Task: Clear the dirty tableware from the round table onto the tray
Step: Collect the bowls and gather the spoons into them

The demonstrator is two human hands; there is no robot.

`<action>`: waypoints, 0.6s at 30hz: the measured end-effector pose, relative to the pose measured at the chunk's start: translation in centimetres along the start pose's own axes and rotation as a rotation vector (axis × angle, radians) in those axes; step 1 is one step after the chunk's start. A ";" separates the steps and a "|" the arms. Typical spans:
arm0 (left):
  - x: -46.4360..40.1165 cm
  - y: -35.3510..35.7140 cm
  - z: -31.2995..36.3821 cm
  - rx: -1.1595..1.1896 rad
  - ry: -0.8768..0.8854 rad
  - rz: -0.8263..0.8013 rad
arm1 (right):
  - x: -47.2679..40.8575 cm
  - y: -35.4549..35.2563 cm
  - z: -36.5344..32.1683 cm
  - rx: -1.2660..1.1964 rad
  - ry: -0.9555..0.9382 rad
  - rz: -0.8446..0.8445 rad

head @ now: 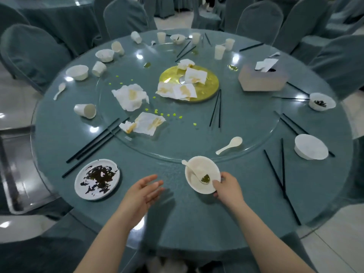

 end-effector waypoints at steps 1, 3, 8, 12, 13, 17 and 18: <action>-0.3 1.3 -0.1 -0.031 -0.010 -0.025 | -0.1 0.1 -0.6 -0.027 -0.020 -0.016; -1.0 4.0 0.0 -0.085 -0.029 -0.087 | -0.1 0.2 -1.7 -0.091 -0.057 -0.059; -2.3 9.7 0.3 -0.152 -0.046 -0.238 | -0.2 -0.1 -3.4 -0.216 -0.102 -0.176; -3.4 10.6 0.7 -0.143 0.002 -0.188 | -0.7 -2.4 -3.9 -0.139 -0.173 -0.080; -3.7 10.6 0.8 -0.152 0.016 -0.163 | -0.8 -3.5 -4.3 -0.064 -0.219 -0.005; -4.6 11.1 1.4 -0.285 0.073 -0.107 | -1.4 -4.4 -7.4 0.147 -0.420 0.039; -4.8 11.5 1.5 -0.331 0.087 -0.111 | -1.8 -3.9 -8.1 0.184 -0.452 -0.004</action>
Point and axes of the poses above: each hand's wrist, its own x-axis away from the middle knuckle, its own y-axis out of the palm, z = x × y, the point moved 10 cm from there along -x, towards the middle knuckle, and after that the axes turned 10 degrees about -z, right-handed, at the moved point
